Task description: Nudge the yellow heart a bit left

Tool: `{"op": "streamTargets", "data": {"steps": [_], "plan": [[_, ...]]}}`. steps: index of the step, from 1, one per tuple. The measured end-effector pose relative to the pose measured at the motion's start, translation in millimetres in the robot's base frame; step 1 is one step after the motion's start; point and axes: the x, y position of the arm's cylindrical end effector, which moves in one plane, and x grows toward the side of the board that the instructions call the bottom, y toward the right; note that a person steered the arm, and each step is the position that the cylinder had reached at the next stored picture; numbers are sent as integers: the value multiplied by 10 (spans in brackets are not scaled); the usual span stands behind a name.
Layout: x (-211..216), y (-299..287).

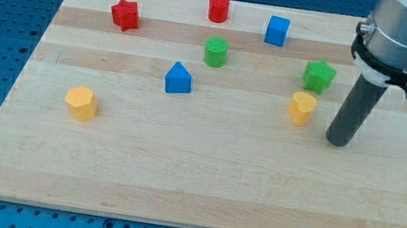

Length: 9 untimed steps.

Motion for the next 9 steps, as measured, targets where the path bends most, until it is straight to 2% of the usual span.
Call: {"op": "streamTargets", "data": {"steps": [3, 9], "plan": [[-217, 2], [-215, -230]]}}
